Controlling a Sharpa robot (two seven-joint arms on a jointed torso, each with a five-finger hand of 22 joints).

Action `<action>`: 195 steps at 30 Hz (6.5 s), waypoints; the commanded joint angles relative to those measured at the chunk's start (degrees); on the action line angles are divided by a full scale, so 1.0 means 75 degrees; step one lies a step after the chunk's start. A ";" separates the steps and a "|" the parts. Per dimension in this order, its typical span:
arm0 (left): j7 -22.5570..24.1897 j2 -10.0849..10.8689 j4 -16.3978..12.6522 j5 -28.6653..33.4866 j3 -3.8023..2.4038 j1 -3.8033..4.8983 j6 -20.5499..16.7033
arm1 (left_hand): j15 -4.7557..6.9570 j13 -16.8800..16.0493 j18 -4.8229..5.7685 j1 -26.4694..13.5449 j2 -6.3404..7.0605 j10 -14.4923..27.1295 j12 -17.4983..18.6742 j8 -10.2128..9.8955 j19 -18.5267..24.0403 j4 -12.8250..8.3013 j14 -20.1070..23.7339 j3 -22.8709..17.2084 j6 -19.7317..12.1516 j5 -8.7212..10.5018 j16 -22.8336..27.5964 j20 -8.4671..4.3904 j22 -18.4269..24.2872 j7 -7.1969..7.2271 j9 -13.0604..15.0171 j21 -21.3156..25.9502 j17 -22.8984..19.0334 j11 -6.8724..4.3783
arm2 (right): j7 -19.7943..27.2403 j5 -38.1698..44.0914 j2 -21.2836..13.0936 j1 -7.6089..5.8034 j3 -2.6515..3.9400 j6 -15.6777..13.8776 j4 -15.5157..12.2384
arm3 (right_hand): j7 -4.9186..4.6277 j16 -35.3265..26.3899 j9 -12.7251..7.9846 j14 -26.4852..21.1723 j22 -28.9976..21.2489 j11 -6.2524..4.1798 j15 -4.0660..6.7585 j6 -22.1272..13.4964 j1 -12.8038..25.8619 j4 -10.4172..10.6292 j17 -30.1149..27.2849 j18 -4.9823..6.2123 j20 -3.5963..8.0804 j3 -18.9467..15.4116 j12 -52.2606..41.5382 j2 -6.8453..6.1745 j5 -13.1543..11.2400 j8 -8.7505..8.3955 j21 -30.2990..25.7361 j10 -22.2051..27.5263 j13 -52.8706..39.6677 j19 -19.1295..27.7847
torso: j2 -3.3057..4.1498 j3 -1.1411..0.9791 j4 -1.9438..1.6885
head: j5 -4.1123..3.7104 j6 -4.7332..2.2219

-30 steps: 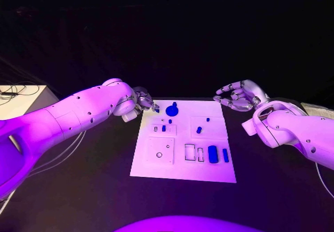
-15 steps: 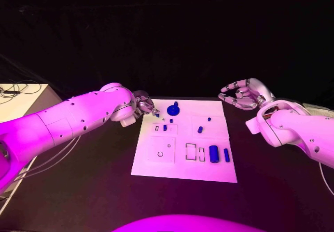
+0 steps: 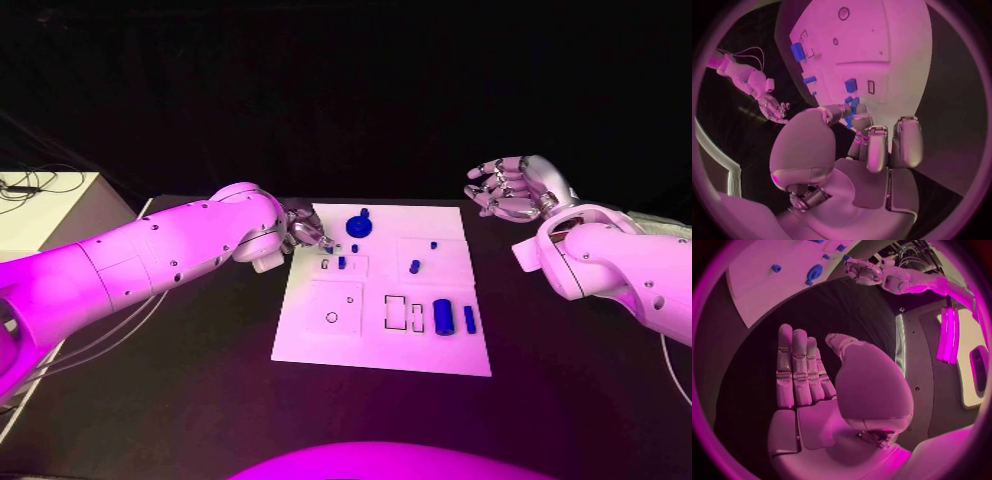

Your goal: Assemble the parts on the task board

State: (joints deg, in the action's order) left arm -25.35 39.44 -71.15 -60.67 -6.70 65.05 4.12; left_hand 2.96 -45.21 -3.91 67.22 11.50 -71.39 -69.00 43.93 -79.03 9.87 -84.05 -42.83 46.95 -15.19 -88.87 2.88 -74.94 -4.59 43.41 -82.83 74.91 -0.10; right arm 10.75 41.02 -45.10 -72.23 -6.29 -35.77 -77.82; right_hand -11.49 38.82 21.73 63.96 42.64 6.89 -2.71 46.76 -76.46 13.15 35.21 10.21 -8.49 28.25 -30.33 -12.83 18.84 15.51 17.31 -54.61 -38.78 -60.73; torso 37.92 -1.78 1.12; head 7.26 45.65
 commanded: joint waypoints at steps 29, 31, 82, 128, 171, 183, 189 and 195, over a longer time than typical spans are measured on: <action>-0.0278 -0.0022 0.0014 -0.0293 0.0057 -0.0059 0.0606 | 0.0071 0.0013 0.0046 0.0048 -0.0022 -0.0061 0.0040 -0.0023 -0.0043 -0.1484 -0.0734 -0.1431 0.0127 -0.0080 -0.0052 -0.0008 -0.0113 0.0031 -0.0030 -0.0040 0.1814 -0.0015 | 0.0789 -0.1332 0.0116 0.0001 0.0004 0.0282 0.0308 | -0.0432 -0.3692 -0.0442 -0.1124 -0.3008 0.0547 -0.0759 -0.0479 0.0352 -0.0639 -0.1882 0.0033 -0.0815 0.0171 0.2345 0.0031 0.0095 -0.0025 -0.1828 -0.0075 0.4058 0.1066 | 0.0001 -0.0015 0.0007 | 0.0039 0.0121; -0.0270 -0.0025 0.0023 -0.0314 0.0058 -0.0059 0.0631 | 0.0071 0.0019 0.0045 0.0047 -0.0025 -0.0059 0.0044 -0.0025 -0.0041 -0.1483 -0.0737 -0.1432 0.0128 -0.0079 -0.0056 -0.0009 -0.0110 0.0031 -0.0031 -0.0038 0.1823 -0.0014 | 0.0788 -0.1335 0.0115 0.0001 0.0004 0.0285 0.0313 | -0.0435 -0.3711 -0.0450 -0.1122 -0.3040 0.0551 -0.0763 -0.0476 0.0358 -0.0644 -0.1902 0.0033 -0.0818 0.0165 0.2353 0.0034 0.0099 -0.0029 -0.1829 -0.0075 0.4084 0.1072 | 0.0001 -0.0010 0.0004 | 0.0038 0.0122; -0.0210 -0.0139 0.0162 -0.0607 0.0178 -0.0058 0.0948 | 0.0064 0.0060 0.0042 0.0046 -0.0023 -0.0051 0.0077 -0.0057 -0.0025 -0.1491 -0.0743 -0.1433 0.0146 -0.0060 -0.0067 -0.0015 -0.0097 0.0032 -0.0046 -0.0032 0.1845 -0.0013 | 0.0779 -0.1364 0.0085 0.0002 0.0003 0.0267 0.0347 | -0.0459 -0.3906 -0.0559 -0.1023 -0.3554 0.0576 -0.0811 -0.0424 0.0411 -0.0704 -0.2135 0.0037 -0.0916 0.0109 0.2382 0.0078 0.0111 -0.0071 -0.1839 -0.0137 0.4392 0.1503 | -0.0004 -0.0009 -0.0006 | 0.0066 0.0176; -0.0186 -0.0112 0.0272 -0.0474 0.0162 -0.0051 0.1214 | 0.0084 -0.0208 0.0064 0.0041 0.0096 -0.0228 -0.0040 -0.0126 -0.0086 -0.1570 -0.0785 -0.1468 0.0327 -0.0377 -0.0135 -0.0033 -0.0200 0.0068 -0.0078 -0.0089 0.1982 -0.0044 | 0.0742 -0.1360 0.0132 0.0018 0.0001 0.0308 0.0422 | -0.0462 -0.3932 -0.0575 -0.1010 -0.3612 0.0579 -0.0815 -0.0416 0.0457 -0.0685 -0.2167 0.0041 -0.0924 0.0081 0.2383 0.0080 0.0100 -0.0077 -0.1828 -0.0142 0.4434 0.1506 | -0.0002 -0.0016 0.0009 | 0.0068 0.0174; -0.0298 -0.0421 0.0732 -0.0479 0.0155 0.0012 0.1610 | 0.0103 -0.0352 0.0072 0.0023 0.0157 -0.0321 -0.0101 -0.0205 -0.0108 -0.1605 -0.0794 -0.1465 0.0457 -0.0611 -0.0150 -0.0046 -0.0242 0.0093 -0.0090 -0.0116 0.2012 -0.0067 | 0.0740 -0.1360 0.0141 0.0029 0.0001 0.0301 0.0430 | -0.0463 -0.3943 -0.0581 -0.1009 -0.3633 0.0580 -0.0817 -0.0415 0.0470 -0.0680 -0.2180 0.0042 -0.0927 0.0071 0.2385 0.0080 0.0099 -0.0079 -0.1827 -0.0140 0.4449 0.1508 | 0.0002 -0.0028 0.0008 | 0.0035 0.0196; -0.0371 -0.0562 0.1010 -0.0428 0.0157 0.0045 0.1716 | 0.0099 -0.0301 0.0049 -0.0005 0.0138 -0.0289 -0.0065 -0.0242 -0.0035 -0.1573 -0.0787 -0.1447 0.0444 -0.0605 -0.0139 -0.0049 -0.0151 0.0079 -0.0093 -0.0072 0.1990 -0.0055 | 0.0736 -0.1360 0.0137 0.0029 0.0001 0.0305 0.0428 | -0.0463 -0.3943 -0.0581 -0.1009 -0.3633 0.0580 -0.0817 -0.0415 0.0470 -0.0680 -0.2180 0.0042 -0.0927 0.0071 0.2385 0.0080 0.0099 -0.0079 -0.1827 -0.0140 0.4449 0.1508 | -0.0011 -0.0022 -0.0008 | 0.0029 0.0199; -0.0375 -0.0591 0.1090 -0.0392 0.0160 0.0051 0.1597 | 0.0033 -0.0168 0.0021 -0.0020 -0.0040 -0.0142 0.0043 -0.0585 0.0089 -0.1504 -0.0752 -0.1087 0.0285 -0.0422 -0.0082 -0.0009 -0.0017 -0.0006 -0.0188 0.0019 0.1876 0.0026 | 0.0735 -0.1360 0.0133 0.0029 0.0001 0.0307 0.0428 | -0.0465 -0.3961 -0.0592 -0.1007 -0.3669 0.0582 -0.0820 -0.0415 0.0479 -0.0679 -0.2200 0.0042 -0.0931 0.0059 0.2387 0.0084 0.0101 -0.0085 -0.1826 -0.0137 0.4475 0.1513 | -0.0013 -0.0013 -0.0012 | 0.0034 0.0195; -0.0353 -0.0595 0.1096 -0.0311 0.0160 0.0053 0.1281 | -0.0049 -0.0284 0.0004 0.0078 -0.0190 0.0037 0.0072 -0.1055 0.0149 -0.1528 -0.0725 -0.0975 0.0253 -0.0455 -0.0040 0.0063 0.0046 -0.0127 -0.0403 0.0064 0.1796 0.0131 | 0.0730 -0.1360 0.0136 0.0029 0.0000 0.0317 0.0433 | -0.0469 -0.3975 -0.0599 -0.1012 -0.3690 0.0586 -0.0823 -0.0422 0.0488 -0.0676 -0.2213 0.0041 -0.0934 0.0050 0.2390 0.0086 0.0101 -0.0091 -0.1827 -0.0131 0.4490 0.1518 | -0.0008 -0.0007 -0.0010 | 0.0039 0.0183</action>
State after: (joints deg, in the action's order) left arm -26.50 34.97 -63.43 -62.44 -5.82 65.87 15.84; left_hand 2.92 -47.25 -3.91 66.13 12.12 -71.41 -68.68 36.72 -78.20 8.03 -84.05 -41.00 48.73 -18.50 -89.51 3.28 -74.62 -5.21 40.69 -82.54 74.91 0.87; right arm 15.74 30.69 -44.12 -72.02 -6.31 -34.19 -74.55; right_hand -11.27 9.22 17.29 56.18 15.04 10.95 -8.80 43.38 -73.28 8.06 18.70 10.20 -15.48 28.86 -12.72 -12.07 19.29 15.05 3.77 -55.48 -5.19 -49.91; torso 37.83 -1.85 1.03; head 7.54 47.07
